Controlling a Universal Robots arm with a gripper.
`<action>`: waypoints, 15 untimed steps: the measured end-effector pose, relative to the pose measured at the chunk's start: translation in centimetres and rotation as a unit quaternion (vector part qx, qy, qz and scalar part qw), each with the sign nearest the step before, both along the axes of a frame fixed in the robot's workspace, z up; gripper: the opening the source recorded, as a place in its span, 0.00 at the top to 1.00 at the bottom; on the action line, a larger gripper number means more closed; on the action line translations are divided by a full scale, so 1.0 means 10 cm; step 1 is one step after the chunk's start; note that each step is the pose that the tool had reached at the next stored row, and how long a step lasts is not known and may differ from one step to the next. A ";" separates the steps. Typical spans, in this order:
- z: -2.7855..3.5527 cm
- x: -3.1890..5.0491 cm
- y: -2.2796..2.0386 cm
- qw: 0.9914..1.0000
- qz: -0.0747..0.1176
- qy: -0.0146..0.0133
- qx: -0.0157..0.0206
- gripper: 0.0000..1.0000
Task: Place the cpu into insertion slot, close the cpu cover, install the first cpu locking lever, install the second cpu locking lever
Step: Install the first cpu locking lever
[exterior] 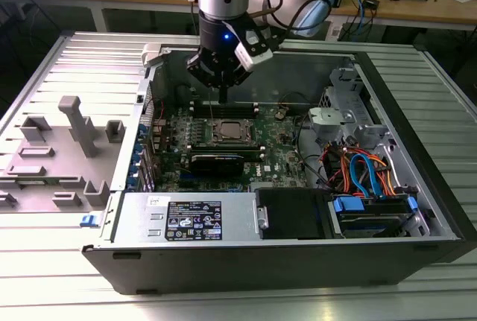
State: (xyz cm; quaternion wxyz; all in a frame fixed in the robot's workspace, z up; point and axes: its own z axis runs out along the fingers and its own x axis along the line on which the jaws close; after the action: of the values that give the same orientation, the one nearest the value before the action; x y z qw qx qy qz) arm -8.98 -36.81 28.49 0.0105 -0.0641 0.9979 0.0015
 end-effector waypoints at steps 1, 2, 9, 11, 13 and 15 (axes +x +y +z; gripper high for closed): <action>-0.001 -0.058 0.000 1.000 0.000 0.000 0.000 0.89; -0.002 -0.092 0.000 1.000 0.000 0.000 0.000 0.89; -0.031 -0.216 0.003 1.000 -0.014 0.000 0.000 0.89; -0.036 -0.258 0.003 1.000 -0.014 0.000 0.001 0.89; -0.039 -0.299 0.004 1.000 -0.014 0.000 0.001 0.89; -0.039 -0.300 0.003 1.000 -0.014 0.000 0.001 0.89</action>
State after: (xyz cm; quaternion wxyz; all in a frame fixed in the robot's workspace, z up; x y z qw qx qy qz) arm -11.98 -36.78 28.11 0.0109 -0.0498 0.9987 0.0023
